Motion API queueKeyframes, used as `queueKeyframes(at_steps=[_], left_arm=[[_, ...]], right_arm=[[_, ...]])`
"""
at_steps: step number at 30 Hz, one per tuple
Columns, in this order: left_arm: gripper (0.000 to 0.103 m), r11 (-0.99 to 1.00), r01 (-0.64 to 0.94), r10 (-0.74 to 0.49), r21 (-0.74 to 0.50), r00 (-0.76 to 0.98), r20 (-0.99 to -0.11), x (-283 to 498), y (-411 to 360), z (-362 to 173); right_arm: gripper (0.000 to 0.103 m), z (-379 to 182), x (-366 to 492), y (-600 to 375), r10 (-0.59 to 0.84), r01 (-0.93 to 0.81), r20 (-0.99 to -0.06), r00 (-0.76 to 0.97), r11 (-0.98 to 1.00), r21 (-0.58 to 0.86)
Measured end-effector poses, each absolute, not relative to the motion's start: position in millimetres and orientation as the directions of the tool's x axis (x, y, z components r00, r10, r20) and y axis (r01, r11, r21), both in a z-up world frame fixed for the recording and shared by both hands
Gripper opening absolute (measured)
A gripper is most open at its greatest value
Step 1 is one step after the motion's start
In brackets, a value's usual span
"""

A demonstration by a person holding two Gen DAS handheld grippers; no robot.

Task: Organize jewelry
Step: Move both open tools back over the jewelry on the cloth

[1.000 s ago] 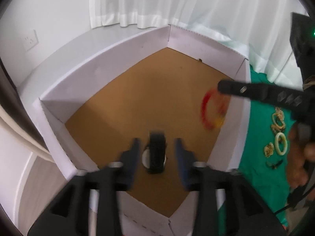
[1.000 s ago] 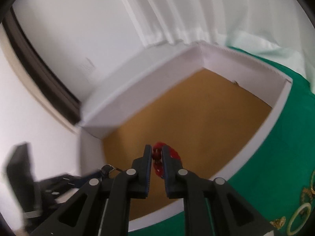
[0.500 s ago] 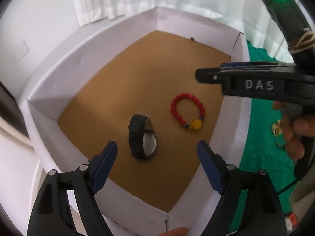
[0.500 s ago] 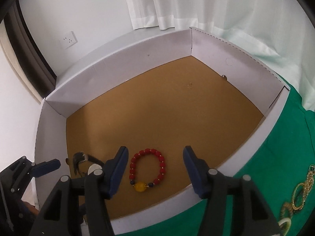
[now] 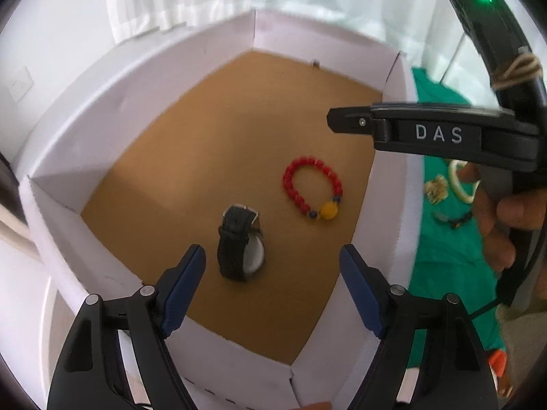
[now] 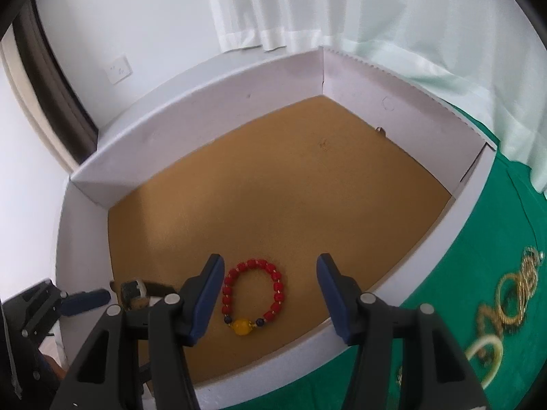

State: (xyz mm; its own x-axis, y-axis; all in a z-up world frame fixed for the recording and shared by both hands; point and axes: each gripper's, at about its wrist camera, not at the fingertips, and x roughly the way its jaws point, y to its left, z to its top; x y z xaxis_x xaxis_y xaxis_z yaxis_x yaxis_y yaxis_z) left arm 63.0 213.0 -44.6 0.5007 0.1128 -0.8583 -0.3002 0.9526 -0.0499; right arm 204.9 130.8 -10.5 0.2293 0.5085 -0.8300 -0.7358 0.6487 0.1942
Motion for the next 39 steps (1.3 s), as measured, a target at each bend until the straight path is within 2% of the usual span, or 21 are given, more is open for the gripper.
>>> queueKeyframes(at_steps=[4, 6, 9, 12, 16, 22, 28, 35, 39], left_arm=[[0.089, 0.949, -0.312, 0.154, -0.045, 0.582, -0.798, 49.0, 212.6, -21.8], [0.092, 0.949, -0.308, 0.158, -0.059, 0.630, -0.760, 43.5, 207.2, -5.5], [0.101, 0.955, -0.279, 0.130, -0.101, 0.698, -0.705, 30.3, 189.5, 14.6], [0.103, 0.969, -0.220, 0.091, -0.110, 0.736, -0.671, 30.4, 158.7, 27.5], [0.103, 0.987, -0.138, 0.046, -0.078, 0.721, -0.691, 39.0, 113.3, 25.1], [0.103, 0.998, -0.055, 0.027, -0.013, 0.673, -0.739, 60.3, 50.1, 0.4], [0.103, 0.998, -0.051, 0.051, 0.024, 0.645, -0.762, 72.2, 25.3, -21.1], [0.103, 0.997, -0.049, 0.075, 0.056, 0.629, -0.774, 79.4, 19.4, -40.4], [0.103, 0.999, -0.029, 0.002, -0.017, 0.572, -0.820, 85.1, 28.4, -71.5]], right_arm=[[0.060, 14.0, 193.6, 97.8, 0.553, -0.698, -0.767, 0.327, 0.688, 0.198], [0.069, 24.3, 186.5, 73.5, 0.550, -0.673, -0.744, 0.378, 0.715, 0.187], [0.075, 32.8, 178.9, 28.2, 0.522, -0.610, -0.735, 0.433, 0.770, 0.187], [0.076, 33.2, 169.7, -32.7, 0.446, -0.512, -0.737, 0.508, 0.844, 0.158], [0.076, 19.9, 157.1, -110.3, 0.292, -0.355, -0.765, 0.574, 0.931, 0.089], [0.076, 1.5, 129.5, -186.0, 0.198, -0.213, -0.790, 0.579, 0.973, 0.088], [0.076, 3.0, 108.1, -201.9, 0.144, -0.192, -0.780, 0.609, 0.981, 0.031], [0.076, -3.3, 104.0, -190.4, 0.144, -0.208, -0.770, 0.621, 0.978, 0.016], [0.076, -9.7, 104.7, -181.1, 0.159, -0.230, -0.779, 0.607, 0.973, 0.020]])
